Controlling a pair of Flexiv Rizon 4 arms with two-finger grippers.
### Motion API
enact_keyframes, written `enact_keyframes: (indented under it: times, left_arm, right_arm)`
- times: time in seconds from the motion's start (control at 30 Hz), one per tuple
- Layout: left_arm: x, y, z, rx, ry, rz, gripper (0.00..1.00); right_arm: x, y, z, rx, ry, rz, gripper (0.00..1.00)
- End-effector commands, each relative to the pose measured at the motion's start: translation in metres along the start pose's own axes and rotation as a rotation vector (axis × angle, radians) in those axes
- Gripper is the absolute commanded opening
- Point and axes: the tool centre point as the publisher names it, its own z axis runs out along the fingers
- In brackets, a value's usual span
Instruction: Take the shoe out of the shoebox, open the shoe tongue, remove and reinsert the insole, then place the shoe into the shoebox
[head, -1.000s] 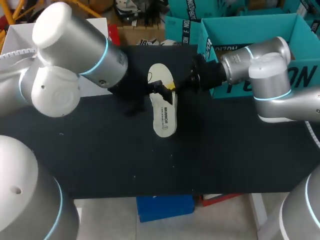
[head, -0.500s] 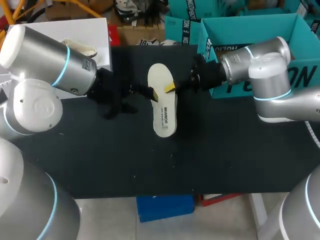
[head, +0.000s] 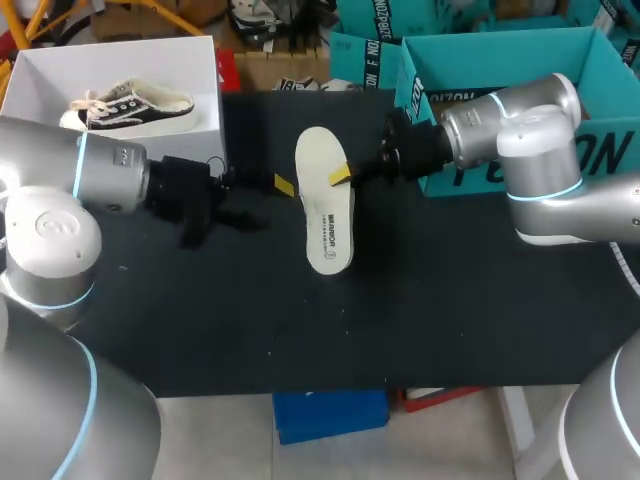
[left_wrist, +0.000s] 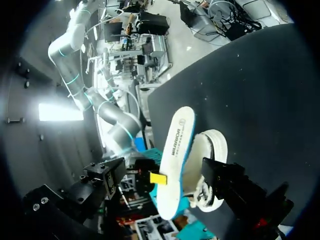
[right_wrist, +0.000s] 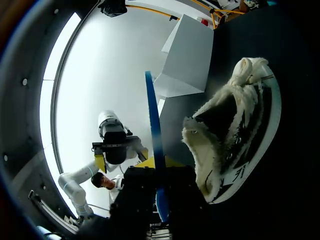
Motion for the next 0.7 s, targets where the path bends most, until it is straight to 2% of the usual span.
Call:
enact_keyframes:
  times: [0.03, 0.17, 0.27, 0.7]
  left_arm:
    - [0.0052, -0.0009, 0.0023, -0.011, -0.192, -0.007, 1.0]
    - [0.008, 0.0017, 0.0026, -0.029, -0.181, -0.038, 1.0]
    - [0.0117, 0.0041, 0.0031, -0.053, -0.111, -0.097, 1.0]
    - [0.0117, 0.0041, 0.0031, -0.053, -0.111, -0.097, 1.0]
  right_arm:
    - [-0.0003, 0.0009, 0.0006, 0.002, 0.0, 0.001, 0.0]
    - [-0.0003, 0.0009, 0.0006, 0.002, 0.0, 0.001, 0.0]
    - [-0.0003, 0.0009, 0.0006, 0.002, 0.0, 0.001, 0.0]
    - [-0.0003, 0.0009, 0.0006, 0.002, 0.0, 0.001, 0.0]
